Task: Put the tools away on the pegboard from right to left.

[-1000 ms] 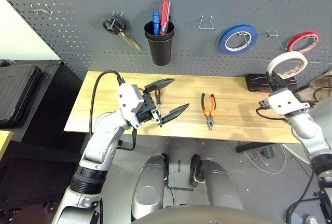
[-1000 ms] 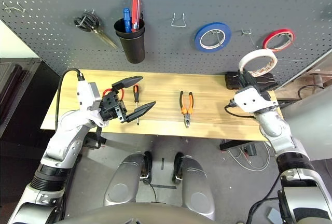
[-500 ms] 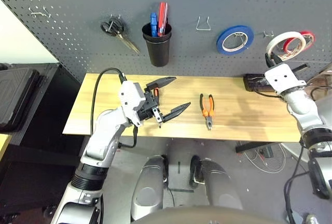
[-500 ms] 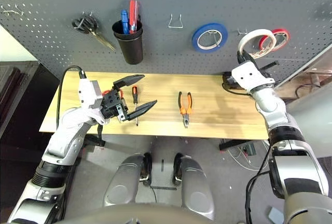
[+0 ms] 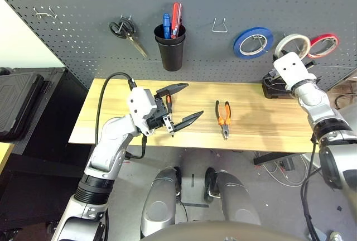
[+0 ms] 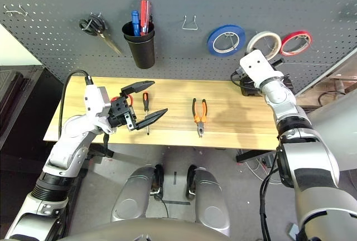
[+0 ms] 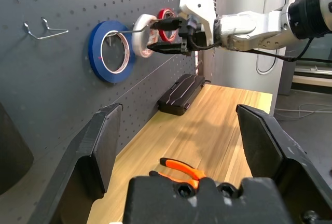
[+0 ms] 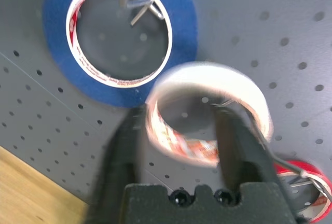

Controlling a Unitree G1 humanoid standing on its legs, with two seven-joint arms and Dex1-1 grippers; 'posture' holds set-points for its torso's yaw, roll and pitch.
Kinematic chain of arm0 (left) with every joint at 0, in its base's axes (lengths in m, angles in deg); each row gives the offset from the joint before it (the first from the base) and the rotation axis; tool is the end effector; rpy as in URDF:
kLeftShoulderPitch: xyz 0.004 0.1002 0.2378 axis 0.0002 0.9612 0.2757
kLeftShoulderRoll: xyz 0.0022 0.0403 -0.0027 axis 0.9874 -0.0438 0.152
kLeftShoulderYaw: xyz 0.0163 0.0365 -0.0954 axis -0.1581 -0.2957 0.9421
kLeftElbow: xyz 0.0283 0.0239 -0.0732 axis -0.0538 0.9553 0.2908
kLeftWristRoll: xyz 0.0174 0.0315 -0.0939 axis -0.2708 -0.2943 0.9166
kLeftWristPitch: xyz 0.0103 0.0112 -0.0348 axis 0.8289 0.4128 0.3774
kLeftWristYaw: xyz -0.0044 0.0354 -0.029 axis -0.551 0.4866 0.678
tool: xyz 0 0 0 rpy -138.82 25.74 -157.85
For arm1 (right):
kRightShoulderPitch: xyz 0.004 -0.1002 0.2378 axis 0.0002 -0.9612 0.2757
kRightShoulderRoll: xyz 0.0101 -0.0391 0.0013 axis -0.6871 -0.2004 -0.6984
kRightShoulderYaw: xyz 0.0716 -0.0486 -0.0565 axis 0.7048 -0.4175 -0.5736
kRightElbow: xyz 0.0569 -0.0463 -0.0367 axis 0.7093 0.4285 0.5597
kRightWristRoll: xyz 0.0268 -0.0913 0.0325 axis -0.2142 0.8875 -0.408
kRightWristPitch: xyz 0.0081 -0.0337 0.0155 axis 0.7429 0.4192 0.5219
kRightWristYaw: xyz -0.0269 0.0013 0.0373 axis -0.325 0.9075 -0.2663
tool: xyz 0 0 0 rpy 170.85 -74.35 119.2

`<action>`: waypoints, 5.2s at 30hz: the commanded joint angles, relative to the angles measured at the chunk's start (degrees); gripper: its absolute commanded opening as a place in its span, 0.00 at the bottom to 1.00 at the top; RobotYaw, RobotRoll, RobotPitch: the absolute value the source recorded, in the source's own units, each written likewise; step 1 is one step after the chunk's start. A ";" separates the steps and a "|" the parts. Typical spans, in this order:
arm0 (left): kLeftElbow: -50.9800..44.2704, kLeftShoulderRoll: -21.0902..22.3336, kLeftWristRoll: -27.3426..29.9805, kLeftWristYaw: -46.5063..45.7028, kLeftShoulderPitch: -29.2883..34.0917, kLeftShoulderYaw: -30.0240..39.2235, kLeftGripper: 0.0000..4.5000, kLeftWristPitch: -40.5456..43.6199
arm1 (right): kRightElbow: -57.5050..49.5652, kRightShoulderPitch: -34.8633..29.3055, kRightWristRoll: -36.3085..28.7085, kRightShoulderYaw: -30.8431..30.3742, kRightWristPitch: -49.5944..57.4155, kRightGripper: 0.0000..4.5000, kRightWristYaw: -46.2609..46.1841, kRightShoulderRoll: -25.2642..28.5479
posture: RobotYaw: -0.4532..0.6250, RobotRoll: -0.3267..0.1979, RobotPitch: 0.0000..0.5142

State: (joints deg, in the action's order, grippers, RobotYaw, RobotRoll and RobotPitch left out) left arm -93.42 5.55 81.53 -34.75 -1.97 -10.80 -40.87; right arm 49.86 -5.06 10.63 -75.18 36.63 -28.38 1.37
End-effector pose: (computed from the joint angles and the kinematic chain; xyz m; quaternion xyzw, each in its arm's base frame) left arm 0.2308 0.1745 0.1198 0.1016 -0.1368 -0.5209 0.8365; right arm 0.3031 -0.2720 0.0972 -0.3470 -0.1311 0.0322 0.9281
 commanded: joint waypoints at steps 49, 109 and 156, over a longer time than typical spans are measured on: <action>11.80 10.41 -17.00 6.40 -2.58 -8.02 1.00 -2.78 | -70.99 -16.23 -20.60 8.98 117.87 1.00 -0.68 -28.52 | 0.57 0.62 0.45; 6.70 9.58 -18.21 3.88 0.89 -10.28 1.00 0.49 | -30.39 -4.64 -20.12 11.73 97.38 0.70 -6.98 -31.86 | 0.63 0.62 0.60; -8.53 1.56 2.01 -6.49 2.68 7.32 1.00 9.36 | -71.63 -26.66 -14.78 -0.03 43.85 0.59 16.69 -11.30 | 0.62 0.62 0.38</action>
State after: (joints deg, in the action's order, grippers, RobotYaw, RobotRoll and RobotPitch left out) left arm -100.70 7.52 82.50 -41.27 0.46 -3.59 -31.01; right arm -21.20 -32.12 -4.24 -76.21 82.97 -11.08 -9.73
